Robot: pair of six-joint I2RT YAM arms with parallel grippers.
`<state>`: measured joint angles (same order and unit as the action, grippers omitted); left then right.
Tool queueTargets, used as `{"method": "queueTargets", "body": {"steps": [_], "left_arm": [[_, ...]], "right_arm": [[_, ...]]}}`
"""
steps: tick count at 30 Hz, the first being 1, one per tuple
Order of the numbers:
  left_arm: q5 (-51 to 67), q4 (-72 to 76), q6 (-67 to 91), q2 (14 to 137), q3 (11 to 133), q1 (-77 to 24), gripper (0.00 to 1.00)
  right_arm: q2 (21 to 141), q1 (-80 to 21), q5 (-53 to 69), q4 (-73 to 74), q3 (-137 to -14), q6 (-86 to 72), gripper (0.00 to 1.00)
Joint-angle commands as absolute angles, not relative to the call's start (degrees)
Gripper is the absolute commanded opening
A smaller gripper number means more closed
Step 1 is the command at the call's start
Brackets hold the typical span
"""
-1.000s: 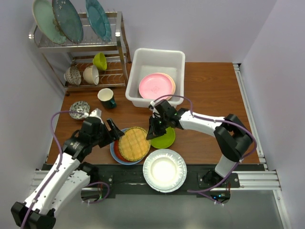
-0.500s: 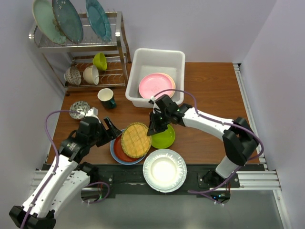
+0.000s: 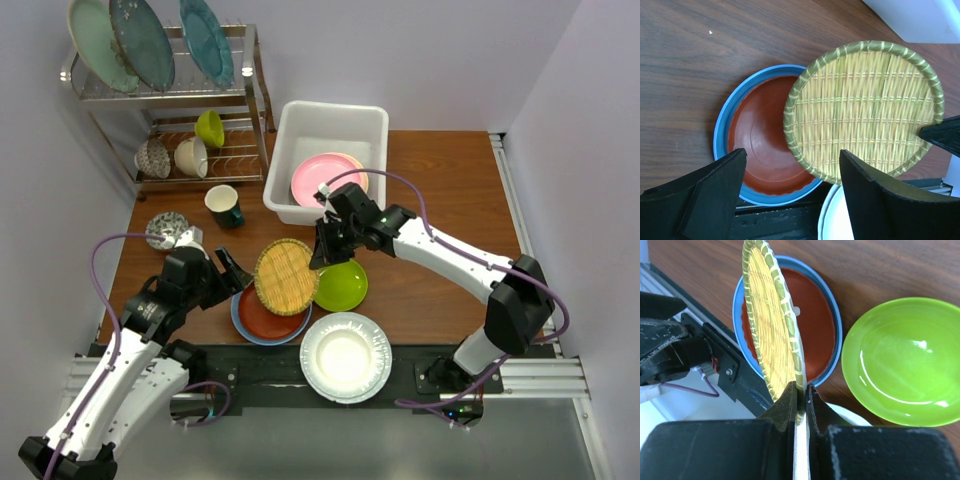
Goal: Place the plates into the plastic bin on the countertop
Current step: Pick up the plate at the center of the board, then place the plate in the plastic bin.
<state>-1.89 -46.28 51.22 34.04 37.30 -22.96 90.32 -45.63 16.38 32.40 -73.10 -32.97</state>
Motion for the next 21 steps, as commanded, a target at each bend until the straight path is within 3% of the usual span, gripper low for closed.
{"method": "queueTargets", "body": {"steps": [1, 21], "left_arm": [[-3.0, -46.7, 49.8, 33.4, 38.6, -23.2, 0.8], [-1.4, -45.8, 49.3, 34.5, 36.5, -23.2, 0.8]], "right_arm": [[87.3, -45.0, 14.5, 33.6, -77.5, -31.7, 0.0], [88.5, -28.6, 23.9, 32.9, -86.0, -32.2, 0.0]]}}
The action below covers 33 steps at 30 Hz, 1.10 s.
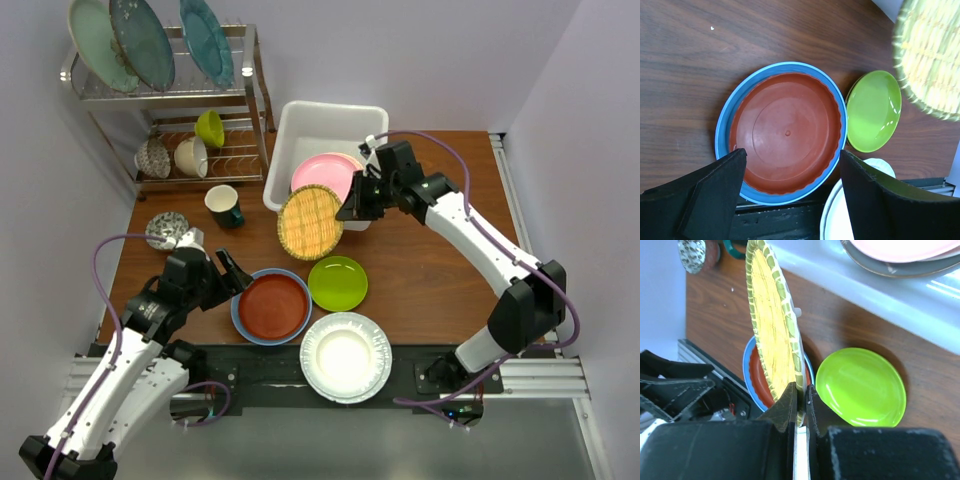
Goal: Place the plates into the plastic bin on the countertop
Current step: Place the plate in the plastic bin.
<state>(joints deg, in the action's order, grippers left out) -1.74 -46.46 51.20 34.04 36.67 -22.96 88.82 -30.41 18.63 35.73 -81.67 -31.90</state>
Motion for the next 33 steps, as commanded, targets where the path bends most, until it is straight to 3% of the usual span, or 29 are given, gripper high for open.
{"method": "queueTargets", "body": {"steps": [1, 14, 33], "left_arm": [[-1.2, -45.8, 49.3, 34.5, 36.6, -23.2, 0.8], [-2.0, -47.4, 49.2, 34.5, 37.2, -23.3, 0.8], [-2.9, -48.3, 49.3, 34.3, 37.1, -23.2, 0.8]], "right_arm": [[88.9, -28.2, 25.0, 32.0, -86.4, -32.5, 0.0], [97.0, -21.8, 31.0, 24.0, -91.8, -39.6, 0.0], [105.9, -16.0, 28.8, 20.7, -98.1, -42.1, 0.0]]}}
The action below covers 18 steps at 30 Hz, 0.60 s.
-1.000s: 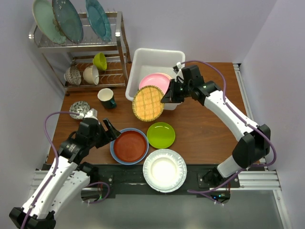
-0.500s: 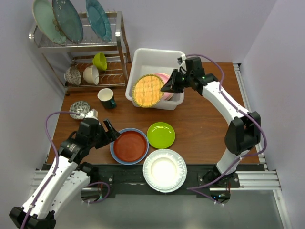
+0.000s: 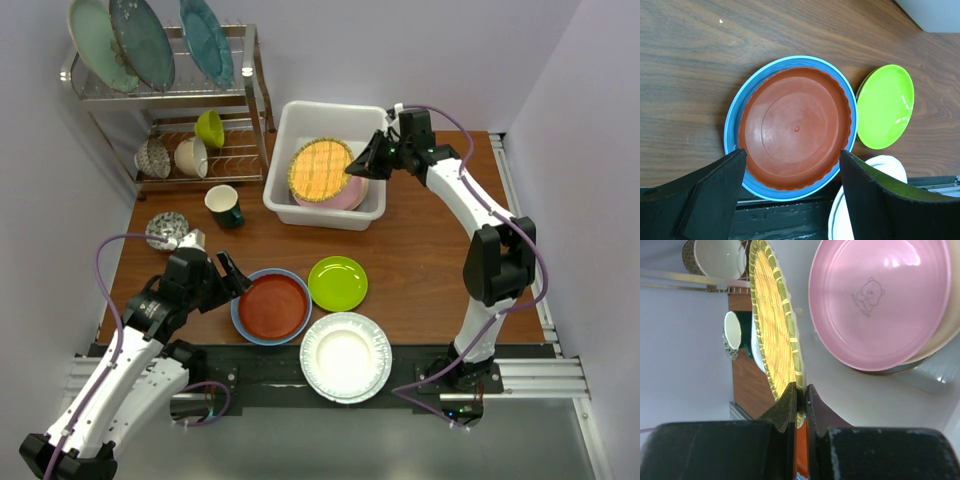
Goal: Place the plates into the plastic bin on the countertop
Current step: Place the plate in the plastic bin.
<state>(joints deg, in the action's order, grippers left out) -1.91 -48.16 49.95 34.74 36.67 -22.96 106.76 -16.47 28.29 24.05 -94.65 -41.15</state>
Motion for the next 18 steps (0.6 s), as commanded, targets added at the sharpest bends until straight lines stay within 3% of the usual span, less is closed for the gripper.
{"method": "queueTargets", "body": {"steps": [1, 18], "left_arm": [[-3.1, -48.3, 49.2, 34.3, 37.2, -23.2, 0.8], [-1.0, -44.1, 49.3, 35.9, 35.9, -23.2, 0.79]], "right_arm": [[106.2, -15.6, 28.7, 20.4, -98.5, -42.1, 0.0], [115.5, -13.8, 24.3, 24.3, -105.1, -41.3, 0.0]]}}
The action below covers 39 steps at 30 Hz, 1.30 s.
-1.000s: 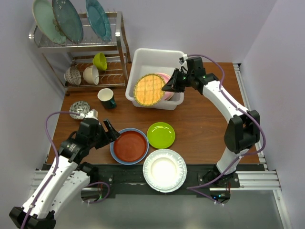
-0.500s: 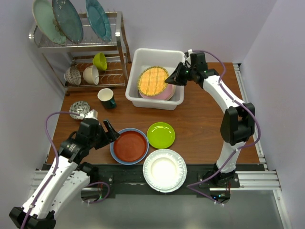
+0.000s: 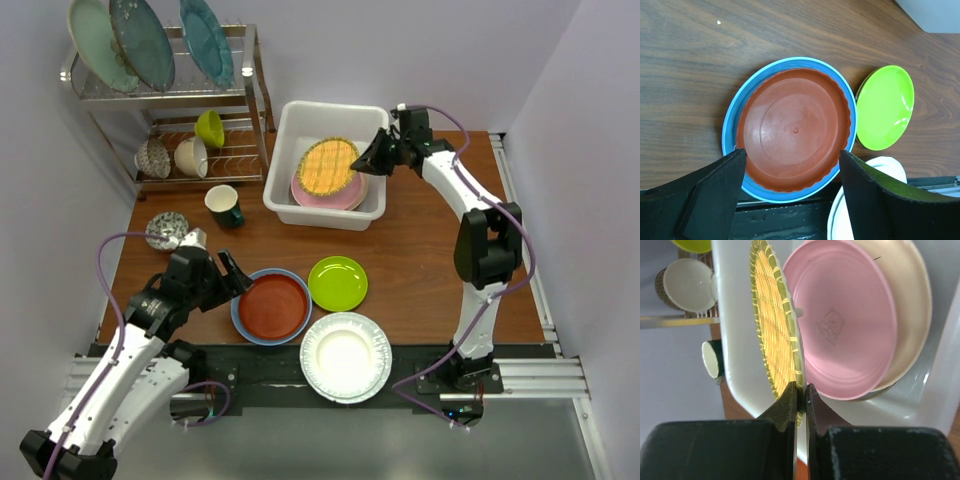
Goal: Place the plates into the plastic bin on the countertop
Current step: Place the plate in the plastic bin.
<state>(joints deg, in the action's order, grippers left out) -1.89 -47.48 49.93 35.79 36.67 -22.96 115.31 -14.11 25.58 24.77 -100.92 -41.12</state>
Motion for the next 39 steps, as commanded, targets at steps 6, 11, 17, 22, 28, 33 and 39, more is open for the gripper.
{"method": "queueTargets", "body": {"steps": [6, 11, 17, 22, 28, 33, 39], "left_arm": [[-0.5, -43.4, 49.6, 36.3, 35.0, -23.2, 0.79], [-0.4, -42.7, 49.7, 36.7, 34.5, -23.2, 0.79], [-0.3, -42.7, 49.6, 36.6, 34.5, -23.3, 0.79], [-0.3, -41.9, 49.7, 36.6, 33.9, -23.2, 0.78], [-0.3, -42.0, 49.6, 36.4, 34.0, -23.2, 0.78], [-0.3, -42.0, 49.4, 36.5, 33.9, -23.2, 0.78], [-0.3, -42.3, 49.4, 36.2, 34.3, -23.2, 0.78]], "right_arm": [[117.9, -13.8, 22.9, 23.7, -105.8, -41.7, 0.0], [120.6, -13.8, 24.1, 23.7, -107.9, -42.8, 0.0], [121.6, -13.8, 23.8, 25.2, -108.4, -42.4, 0.0], [122.4, -13.8, 25.5, 26.4, -107.8, -41.8, 0.09], [122.5, -13.7, 25.0, 29.4, -108.5, -39.5, 0.28], [122.3, -13.8, 23.4, 33.8, -110.4, -36.5, 0.5], [122.3, -13.6, 20.2, 40.3, -114.3, -31.5, 0.55]]}}
